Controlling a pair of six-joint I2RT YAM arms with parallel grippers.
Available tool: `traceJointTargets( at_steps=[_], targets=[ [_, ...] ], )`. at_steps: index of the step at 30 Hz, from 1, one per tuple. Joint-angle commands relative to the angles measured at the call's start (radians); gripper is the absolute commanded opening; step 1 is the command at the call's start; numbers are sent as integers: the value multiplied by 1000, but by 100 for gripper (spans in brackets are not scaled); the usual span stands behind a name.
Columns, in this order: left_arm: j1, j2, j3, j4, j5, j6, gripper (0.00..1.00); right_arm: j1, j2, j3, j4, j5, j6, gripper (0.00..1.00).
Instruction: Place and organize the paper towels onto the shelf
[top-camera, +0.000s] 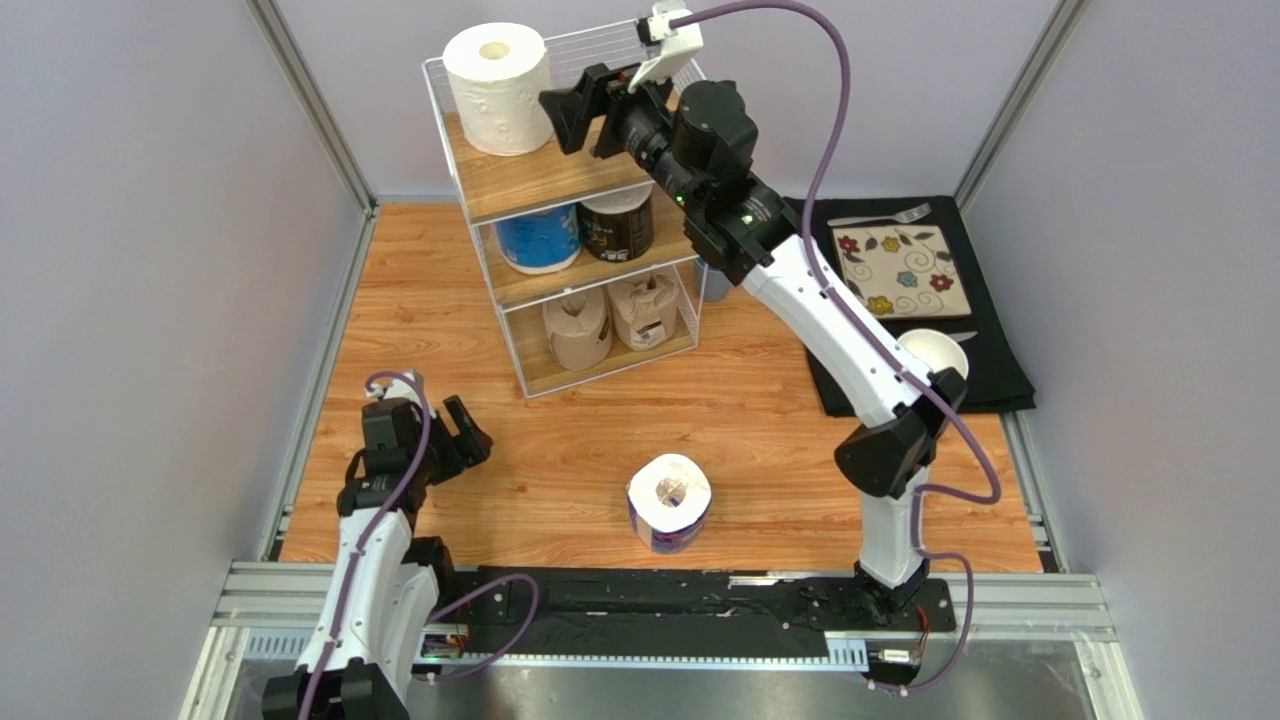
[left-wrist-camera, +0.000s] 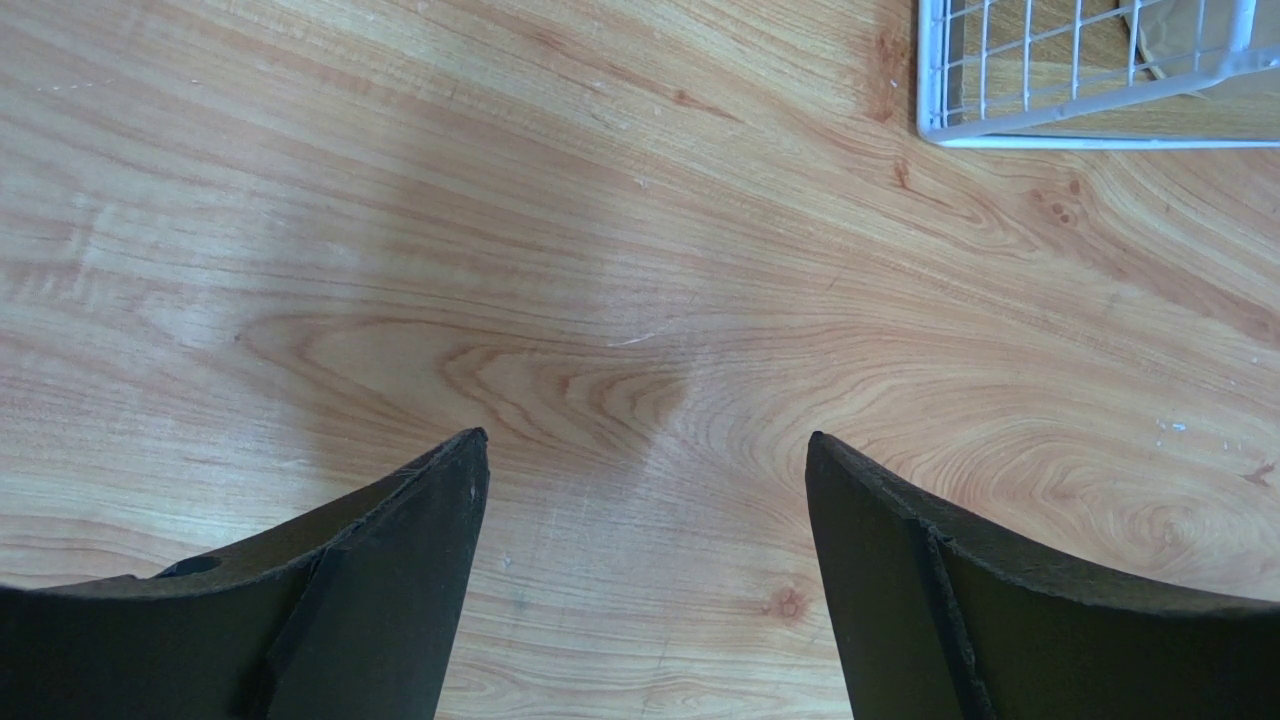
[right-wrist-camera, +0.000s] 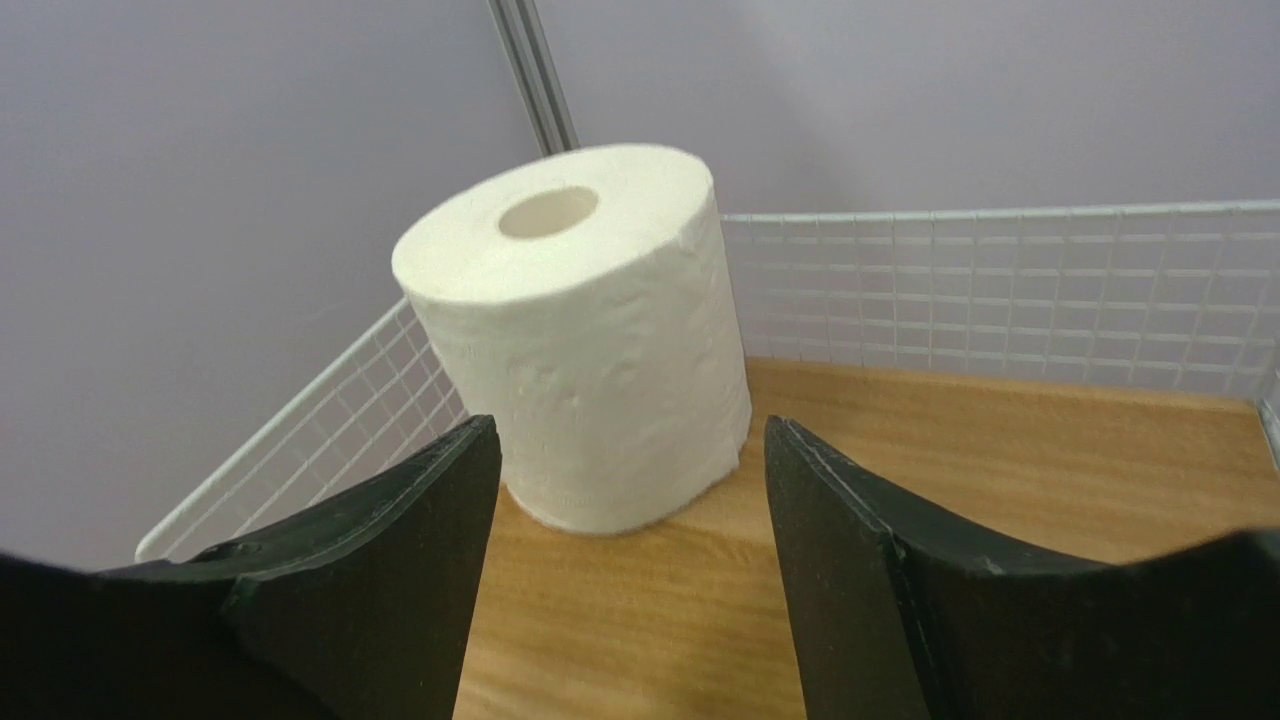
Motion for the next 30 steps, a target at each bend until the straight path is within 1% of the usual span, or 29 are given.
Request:
traceJointTargets(
  at_steps=[1,2,3,4,5,6,7,8,9,10,11,12,13,14,15,16,19,20,23,27,30],
  targets=[
    [6,-1,-4,18,8,-7,86,7,-273,-176,53,-41,-2,69],
    [6,-1,-3,18,10,-7,86,12,-320,-319,84,-42,-8,70],
    [6,-1,-4,21,13,-7,86,24,-375,-382,98,-42,-11,71],
    [6,1,-4,21,17,-7,86,32,-469,-451,109,-34,-22,72],
    [6,3,-4,22,20,-7,86,39,-518,-503,106,-6,-22,73],
    [6,3,-4,22,19,-7,86,52,-560,-601,94,14,-21,73],
    [7,3,-6,22,23,-7,86,58,-597,-647,81,34,-5,74],
    [6,1,-6,22,20,-7,86,64,-679,-693,51,77,7,74],
    [6,1,-6,22,22,-7,86,67,-710,-782,23,103,31,74],
    [6,1,-6,22,20,-7,86,70,-741,-815,-62,131,57,75],
    [6,-1,-4,22,20,-7,86,70,-781,-848,-118,189,121,75],
    [6,2,-6,24,22,-7,86,70,-801,-879,-170,209,152,77],
    [6,1,-6,24,22,-7,86,72,-819,-954,-260,228,177,80],
    [6,3,-7,24,25,-7,86,75,-853,-994,-303,261,240,81],
    [6,6,-6,24,23,-7,86,76,-865,-1029,-348,272,271,82],
    [6,7,-6,24,23,-7,86,78,-876,-1104,-418,275,301,84],
    [6,10,-7,22,20,-5,86,107,-901,-1190,-511,230,375,90],
    [6,13,-6,22,20,-7,86,119,-902,-1239,-520,219,386,91],
    [6,18,-4,22,22,-5,86,187,-887,-1299,-549,211,415,92],
    [6,21,-7,24,22,-5,86,260,-867,-1344,-548,223,472,91],
    [7,26,-4,24,23,-5,86,279,-859,-1365,-540,237,504,90]
  ],
)
